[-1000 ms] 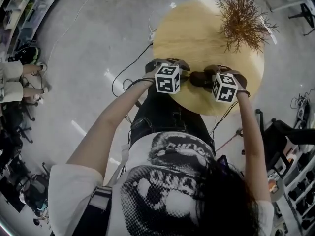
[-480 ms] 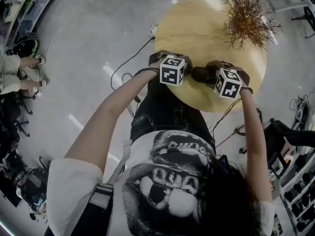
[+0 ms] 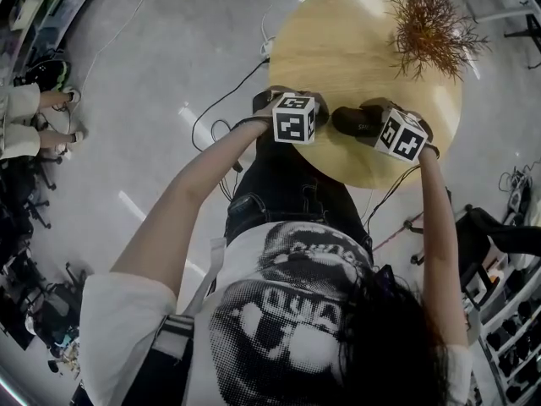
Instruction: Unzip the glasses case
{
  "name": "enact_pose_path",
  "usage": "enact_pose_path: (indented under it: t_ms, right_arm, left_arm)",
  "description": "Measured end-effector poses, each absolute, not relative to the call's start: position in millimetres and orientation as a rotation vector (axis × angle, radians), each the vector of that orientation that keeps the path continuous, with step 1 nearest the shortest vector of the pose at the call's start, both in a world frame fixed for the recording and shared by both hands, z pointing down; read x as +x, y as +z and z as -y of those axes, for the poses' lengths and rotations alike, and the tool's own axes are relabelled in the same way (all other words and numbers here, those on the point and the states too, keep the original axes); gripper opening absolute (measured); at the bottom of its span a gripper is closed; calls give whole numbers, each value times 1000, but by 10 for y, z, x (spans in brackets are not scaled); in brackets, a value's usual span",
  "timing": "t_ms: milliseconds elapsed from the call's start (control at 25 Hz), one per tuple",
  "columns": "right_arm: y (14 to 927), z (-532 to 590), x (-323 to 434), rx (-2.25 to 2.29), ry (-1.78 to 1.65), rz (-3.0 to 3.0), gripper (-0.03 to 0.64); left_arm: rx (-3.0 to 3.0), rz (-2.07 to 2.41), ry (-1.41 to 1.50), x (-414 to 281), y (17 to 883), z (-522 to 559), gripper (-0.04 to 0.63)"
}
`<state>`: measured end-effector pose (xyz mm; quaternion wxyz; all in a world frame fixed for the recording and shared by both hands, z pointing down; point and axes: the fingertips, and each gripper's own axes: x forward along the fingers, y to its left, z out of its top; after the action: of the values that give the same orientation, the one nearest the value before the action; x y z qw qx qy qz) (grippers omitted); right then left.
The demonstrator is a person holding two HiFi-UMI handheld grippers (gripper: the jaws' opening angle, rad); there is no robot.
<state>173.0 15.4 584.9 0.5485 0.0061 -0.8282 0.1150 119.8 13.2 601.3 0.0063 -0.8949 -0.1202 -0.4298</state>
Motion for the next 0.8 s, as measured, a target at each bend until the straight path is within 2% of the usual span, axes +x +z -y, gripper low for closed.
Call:
enact_pose_path:
  t_ms: [280, 800]
  right_arm:
    - [5828, -176, 1677, 180, 456, 2016, 301]
    - [5811, -188, 1595, 752, 988, 2017, 299]
  left_arm:
    - [-2875, 239, -1346, 1145, 5996, -221, 12]
    - [-3026, -3, -1281, 1121, 5923, -200, 12]
